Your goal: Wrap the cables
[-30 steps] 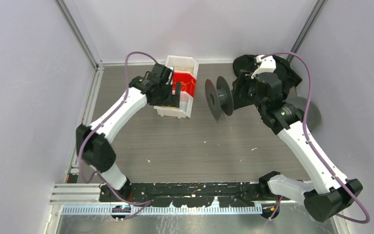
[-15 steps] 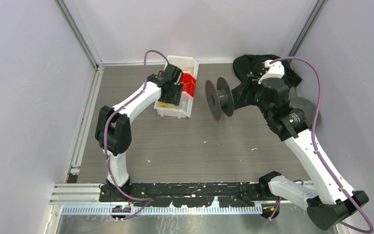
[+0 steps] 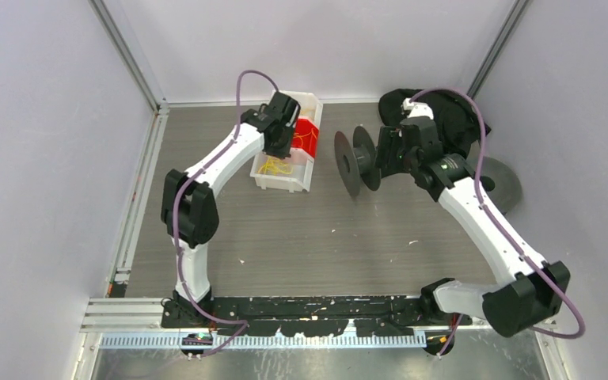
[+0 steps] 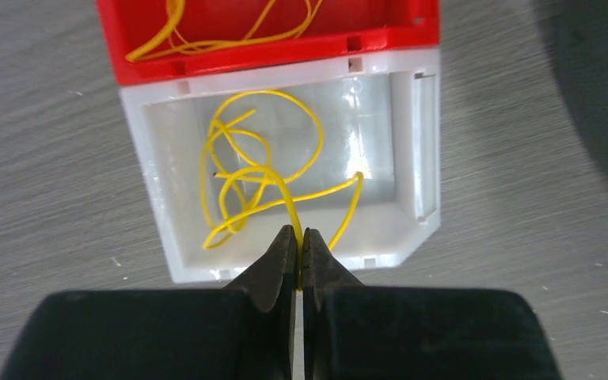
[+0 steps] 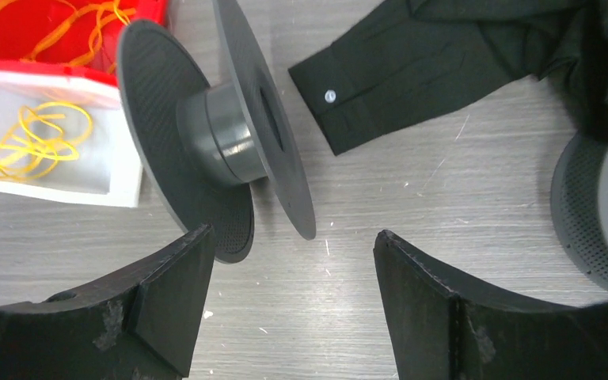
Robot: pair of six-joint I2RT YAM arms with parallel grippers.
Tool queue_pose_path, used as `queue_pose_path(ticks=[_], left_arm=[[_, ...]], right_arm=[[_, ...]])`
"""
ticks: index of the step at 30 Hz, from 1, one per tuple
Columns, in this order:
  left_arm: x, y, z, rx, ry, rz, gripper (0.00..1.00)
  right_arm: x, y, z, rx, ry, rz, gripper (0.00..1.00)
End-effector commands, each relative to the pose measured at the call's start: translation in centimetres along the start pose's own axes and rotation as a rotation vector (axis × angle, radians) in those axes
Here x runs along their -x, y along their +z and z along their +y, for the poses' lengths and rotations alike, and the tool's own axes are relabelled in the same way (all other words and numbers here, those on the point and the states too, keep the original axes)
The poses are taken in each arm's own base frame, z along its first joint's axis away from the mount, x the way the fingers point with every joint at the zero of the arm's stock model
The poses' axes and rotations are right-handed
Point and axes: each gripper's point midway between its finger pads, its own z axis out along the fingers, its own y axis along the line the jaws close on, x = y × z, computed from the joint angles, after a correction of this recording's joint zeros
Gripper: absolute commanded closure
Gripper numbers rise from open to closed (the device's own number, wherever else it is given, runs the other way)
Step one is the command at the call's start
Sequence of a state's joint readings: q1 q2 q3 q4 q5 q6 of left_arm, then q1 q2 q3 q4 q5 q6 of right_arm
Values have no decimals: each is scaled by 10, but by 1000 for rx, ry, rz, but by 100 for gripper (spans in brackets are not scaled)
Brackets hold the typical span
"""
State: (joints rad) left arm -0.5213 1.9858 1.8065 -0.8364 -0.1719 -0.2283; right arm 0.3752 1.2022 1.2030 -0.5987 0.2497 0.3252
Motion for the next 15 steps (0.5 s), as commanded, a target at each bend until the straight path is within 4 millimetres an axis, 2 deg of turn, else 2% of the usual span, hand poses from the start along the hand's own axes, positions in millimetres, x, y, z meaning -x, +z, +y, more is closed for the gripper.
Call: queue_pose_path(ticks=[1, 4, 9, 11, 13, 15], left_arm=[[51, -102, 7, -53, -17, -202, 99], [69, -165, 11, -95, -27, -313, 100], [87, -259, 11, -199, -26, -505, 100], [90, -294, 9, -252, -18, -581, 100], [90, -328, -2, -354, 13, -640, 99], [89, -361, -9, -428, 46, -695, 100]], right_arm=[[12, 5, 14, 61, 23, 24, 22], [24, 3, 20, 81, 38, 3, 22], [53, -21, 36, 183, 62, -98, 21], [59, -26, 41, 213, 54, -105, 20], [59, -32, 48, 256, 42, -95, 19], [64, -45, 65, 365, 36, -110, 18]])
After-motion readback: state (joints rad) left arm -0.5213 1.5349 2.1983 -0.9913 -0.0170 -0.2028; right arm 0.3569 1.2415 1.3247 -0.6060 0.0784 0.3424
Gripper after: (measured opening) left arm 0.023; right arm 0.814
